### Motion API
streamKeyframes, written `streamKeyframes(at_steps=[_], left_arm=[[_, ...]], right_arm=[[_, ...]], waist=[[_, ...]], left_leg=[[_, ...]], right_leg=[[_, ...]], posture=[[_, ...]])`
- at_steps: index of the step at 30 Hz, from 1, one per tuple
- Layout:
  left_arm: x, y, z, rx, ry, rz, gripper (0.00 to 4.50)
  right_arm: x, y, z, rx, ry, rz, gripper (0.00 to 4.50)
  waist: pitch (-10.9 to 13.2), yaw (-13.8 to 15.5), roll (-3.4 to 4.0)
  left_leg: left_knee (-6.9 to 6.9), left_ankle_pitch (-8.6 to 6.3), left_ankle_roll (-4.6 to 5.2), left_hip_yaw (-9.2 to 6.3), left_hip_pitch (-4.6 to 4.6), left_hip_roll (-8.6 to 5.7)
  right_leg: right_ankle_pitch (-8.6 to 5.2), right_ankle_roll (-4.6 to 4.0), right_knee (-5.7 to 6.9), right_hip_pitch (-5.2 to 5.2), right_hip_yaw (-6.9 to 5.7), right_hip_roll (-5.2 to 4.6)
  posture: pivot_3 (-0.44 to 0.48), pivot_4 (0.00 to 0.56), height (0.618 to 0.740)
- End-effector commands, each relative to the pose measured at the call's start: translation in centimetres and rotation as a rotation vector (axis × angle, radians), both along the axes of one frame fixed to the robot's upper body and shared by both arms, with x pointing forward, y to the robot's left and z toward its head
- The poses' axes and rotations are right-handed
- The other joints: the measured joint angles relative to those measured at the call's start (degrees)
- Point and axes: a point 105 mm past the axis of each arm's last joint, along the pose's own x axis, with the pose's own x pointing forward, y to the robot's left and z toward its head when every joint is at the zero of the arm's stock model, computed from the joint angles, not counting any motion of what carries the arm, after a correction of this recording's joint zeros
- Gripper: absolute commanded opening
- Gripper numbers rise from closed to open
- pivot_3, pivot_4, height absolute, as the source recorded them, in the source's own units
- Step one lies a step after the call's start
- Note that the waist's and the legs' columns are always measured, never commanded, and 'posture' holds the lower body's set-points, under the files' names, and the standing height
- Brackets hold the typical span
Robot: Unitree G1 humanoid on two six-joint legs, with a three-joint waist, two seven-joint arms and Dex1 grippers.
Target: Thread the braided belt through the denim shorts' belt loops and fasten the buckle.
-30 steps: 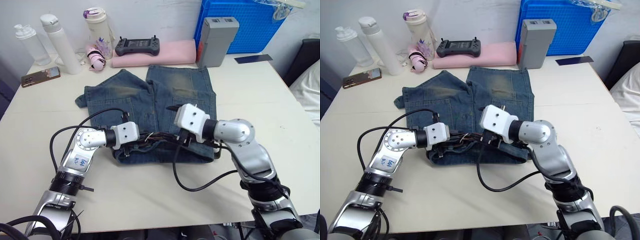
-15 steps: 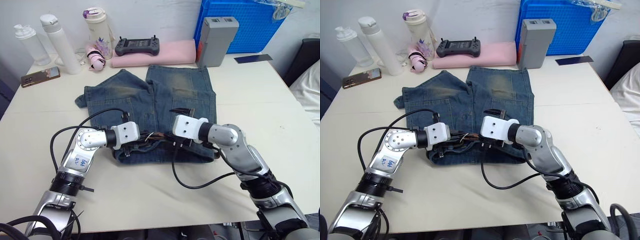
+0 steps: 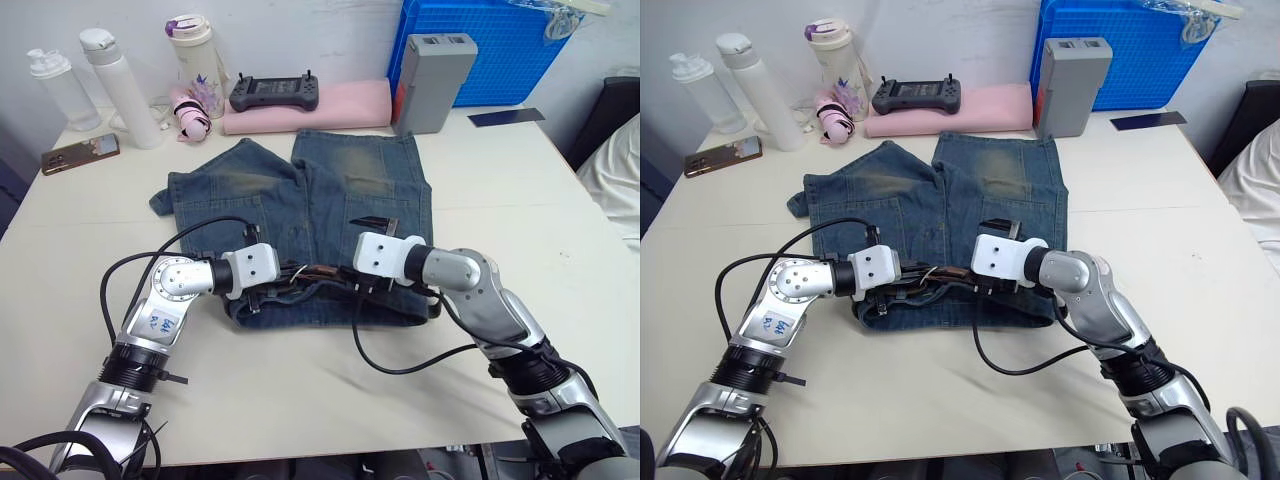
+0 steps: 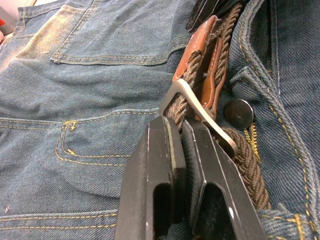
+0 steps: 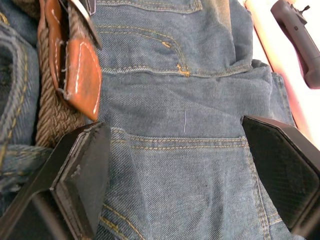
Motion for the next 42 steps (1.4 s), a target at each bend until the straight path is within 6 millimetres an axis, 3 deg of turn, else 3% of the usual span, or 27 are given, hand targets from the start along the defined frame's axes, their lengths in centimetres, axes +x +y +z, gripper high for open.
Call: streamKeyframes(at_steps=[1, 8, 12, 18, 25, 28, 32, 35, 36, 37, 38, 42], left_arm=[[-0.4, -0.6, -0.5, 0.014, 0.012, -0.025, 0.00], [-0.4, -0.5, -0.5, 0.016, 0.010, -0.022, 0.00], [-0.4, -0.7, -0.4, 0.015, 0.008, -0.027, 0.00], [-0.6, -0.9, -0.5, 0.018, 0.006, -0.033, 0.00], [-0.8, -0.8, -0.6, 0.026, 0.003, -0.034, 0.00], [-0.8, -0.9, -0.6, 0.028, 0.003, -0.035, 0.00], [-0.9, -0.9, -0.6, 0.030, 0.003, -0.036, 0.00], [-0.9, -0.9, -0.7, 0.031, 0.003, -0.036, 0.00], [-0.9, -0.9, -0.7, 0.032, 0.003, -0.036, 0.00], [-0.9, -0.9, -0.7, 0.031, 0.002, -0.035, 0.00], [-0.9, -0.9, -0.7, 0.031, 0.002, -0.035, 0.00], [-0.9, -0.8, -0.6, 0.031, 0.000, -0.032, 0.00]], right_arm=[[-0.5, 0.4, 0.8, 0.010, -0.040, 0.029, 4.40], [-1.0, 0.3, 0.1, -0.017, -0.037, 0.044, 4.40], [-2.4, 2.9, -0.3, -0.050, -0.069, 0.151, 4.40], [-2.2, 4.1, 0.1, -0.058, -0.117, 0.171, 4.40], [-1.7, 3.9, -0.1, -0.088, -0.132, 0.156, 4.40], [-2.0, 4.1, -0.1, -0.091, -0.131, 0.169, 3.66], [-2.4, 4.8, -0.2, -0.086, -0.130, 0.191, 2.07], [-2.6, 5.2, -0.3, -0.083, -0.126, 0.200, 1.35], [-2.7, 5.3, -0.4, -0.082, -0.125, 0.202, 0.63], [-2.7, 5.3, -0.5, -0.082, -0.120, 0.199, 0.30], [-2.6, 5.2, -0.6, -0.085, -0.118, 0.196, 0.05], [-2.1, 4.5, -1.0, -0.099, -0.106, 0.163, 0.05]], waist=[[0.00, 0.00, 0.00], [0.00, 0.01, 0.00], [0.00, -0.09, 0.00], [0.00, -0.23, 0.00], [0.00, -0.28, 0.00], [0.00, -0.28, 0.00], [0.00, -0.27, 0.00], [0.00, -0.12, 0.00], [0.00, -0.17, 0.00], [0.00, -0.20, 0.00], [0.00, -0.19, 0.00], [0.00, -0.21, 0.00]], left_leg=[[0.00, 0.00, 0.00, 0.00, 0.00, 0.00], [0.00, 0.00, 0.00, 0.00, 0.00, 0.00], [0.00, 0.00, 0.00, 0.00, 0.00, 0.01], [0.00, 0.00, 0.00, 0.01, 0.01, 0.02], [0.00, 0.00, -0.01, 0.01, 0.02, 0.05], [0.00, 0.00, -0.01, 0.01, 0.02, 0.05], [-0.02, 0.00, -0.01, 0.01, 0.02, 0.05], [-0.02, 0.00, 0.00, -0.01, -0.01, 0.03], [-0.02, 0.00, 0.00, -0.01, -0.01, 0.02], [-0.02, -0.01, 0.01, 0.01, -0.01, 0.01], [-0.02, -0.01, 0.01, 0.00, -0.01, 0.02], [-0.02, -0.01, 0.01, 0.00, -0.01, 0.03]], right_leg=[[0.00, 0.00, 0.00, 0.00, 0.00, 0.00], [0.00, 0.00, 0.00, 0.00, 0.00, 0.00], [0.00, 0.00, 0.00, 0.00, 0.00, 0.01], [0.00, 0.00, 0.00, 0.00, 0.00, 0.02], [0.00, 0.00, 0.02, 0.00, 0.01, 0.06], [0.00, 0.00, 0.01, 0.00, 0.01, 0.05], [0.00, 0.00, -0.01, -0.01, 0.01, 0.06], [0.00, 0.00, -0.03, -0.01, 0.00, 0.03], [0.00, 0.00, -0.05, -0.01, 0.00, 0.03], [0.01, 0.01, -0.06, -0.01, 0.01, 0.02], [0.00, 0.01, -0.06, -0.01, 0.00, 0.03], [0.00, 0.01, -0.05, -0.01, 0.00, 0.04]], posture=[[0.000, 0.150, 0.739], [0.000, 0.150, 0.739], [0.000, 0.150, 0.739], [0.000, 0.150, 0.739], [0.000, 0.150, 0.739], [0.000, 0.150, 0.739], [0.000, 0.150, 0.739], [0.000, 0.150, 0.739], [0.000, 0.150, 0.739], [0.000, 0.150, 0.739], [0.000, 0.150, 0.739], [0.000, 0.150, 0.739]])
